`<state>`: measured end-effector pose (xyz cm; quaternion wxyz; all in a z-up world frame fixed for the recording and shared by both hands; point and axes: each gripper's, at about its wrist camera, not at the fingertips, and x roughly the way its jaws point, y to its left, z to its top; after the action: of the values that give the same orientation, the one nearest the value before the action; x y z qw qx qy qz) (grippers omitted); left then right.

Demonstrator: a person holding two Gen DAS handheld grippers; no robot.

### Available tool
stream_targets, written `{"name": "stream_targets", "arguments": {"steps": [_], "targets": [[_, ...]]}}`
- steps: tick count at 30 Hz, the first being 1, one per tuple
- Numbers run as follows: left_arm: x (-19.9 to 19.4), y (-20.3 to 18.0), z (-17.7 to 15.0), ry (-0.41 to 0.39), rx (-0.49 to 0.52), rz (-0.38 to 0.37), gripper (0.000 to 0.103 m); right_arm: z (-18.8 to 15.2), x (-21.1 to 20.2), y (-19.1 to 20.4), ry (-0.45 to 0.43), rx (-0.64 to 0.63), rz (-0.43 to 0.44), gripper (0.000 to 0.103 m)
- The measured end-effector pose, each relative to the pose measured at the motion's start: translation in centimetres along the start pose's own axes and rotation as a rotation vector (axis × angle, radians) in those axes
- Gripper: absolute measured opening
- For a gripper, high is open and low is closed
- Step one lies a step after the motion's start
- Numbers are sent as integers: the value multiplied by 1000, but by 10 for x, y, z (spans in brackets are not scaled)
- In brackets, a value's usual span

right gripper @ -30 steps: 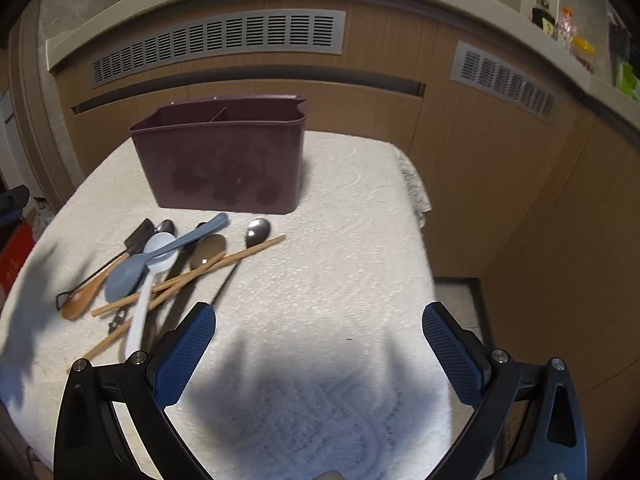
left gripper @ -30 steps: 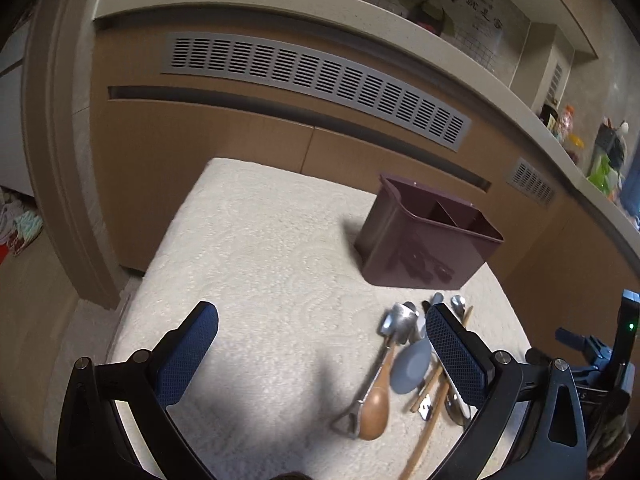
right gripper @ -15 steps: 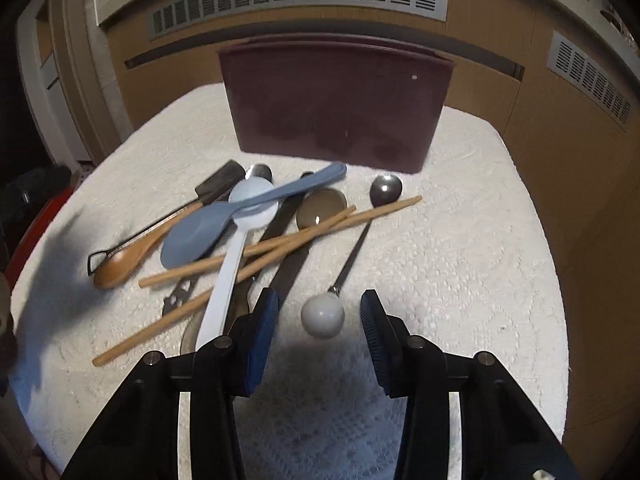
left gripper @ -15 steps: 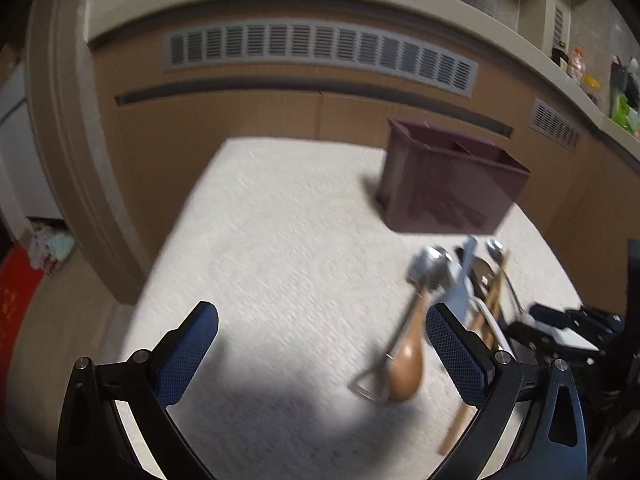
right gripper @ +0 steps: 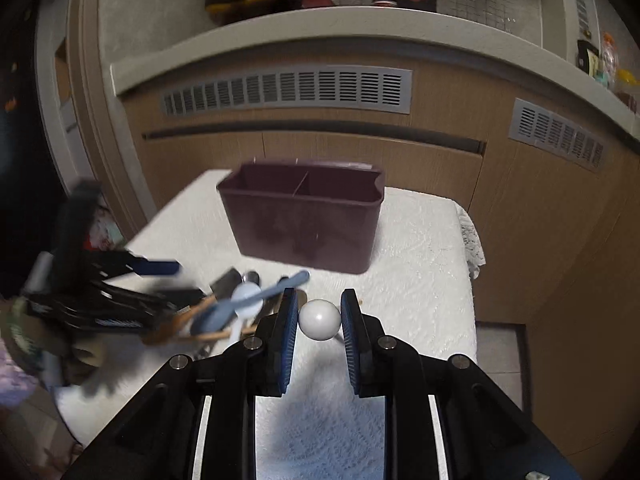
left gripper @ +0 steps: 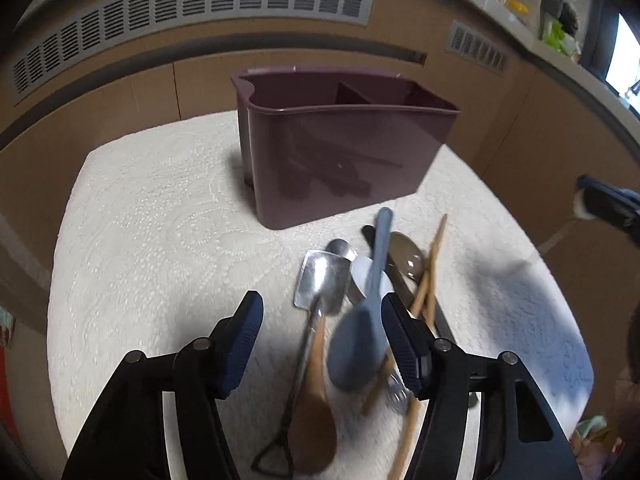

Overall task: Organize utensils
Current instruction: 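Grasp the white-headed spoon with the right tool while the left tool grasps a steel spoon, then carry both held utensils over the maroon caddy and release them inside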

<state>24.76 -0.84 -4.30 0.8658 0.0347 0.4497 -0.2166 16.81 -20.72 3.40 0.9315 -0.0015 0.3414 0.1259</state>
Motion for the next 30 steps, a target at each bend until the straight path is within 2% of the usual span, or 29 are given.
{"name": "stream_targets", "arguments": {"steps": [6, 9, 11, 12, 13, 15, 18, 22, 26, 30], "targets": [[38, -4, 23, 109, 34, 43, 61, 7, 5, -17, 21, 70, 30, 20], [54, -5, 26, 173, 38, 34, 48, 5, 7, -18, 20, 68, 31, 20], [55, -6, 25, 164, 45, 51, 42, 4, 6, -17, 14, 68, 34, 20], [54, -7, 25, 154, 46, 49, 34, 4, 5, -18, 8, 72, 38, 20], [51, -8, 24, 140, 38, 52, 33, 4, 3, -18, 3, 75, 42, 20], [38, -8, 19, 80, 10, 59, 33, 4, 0, -17, -12, 74, 41, 20], [-4, -14, 5, -76, -21, 70, 33, 2, -8, -14, -34, 63, 43, 20], [-56, -20, -5, -235, -56, 63, 33, 2, -20, -9, -54, 46, 53, 20], [-96, -29, 2, -344, -55, 73, 32, 5, -28, -3, -70, 44, 64, 20], [-136, -39, 34, -451, -27, 59, 31, 23, -43, 1, -125, 31, 76, 20]]}}
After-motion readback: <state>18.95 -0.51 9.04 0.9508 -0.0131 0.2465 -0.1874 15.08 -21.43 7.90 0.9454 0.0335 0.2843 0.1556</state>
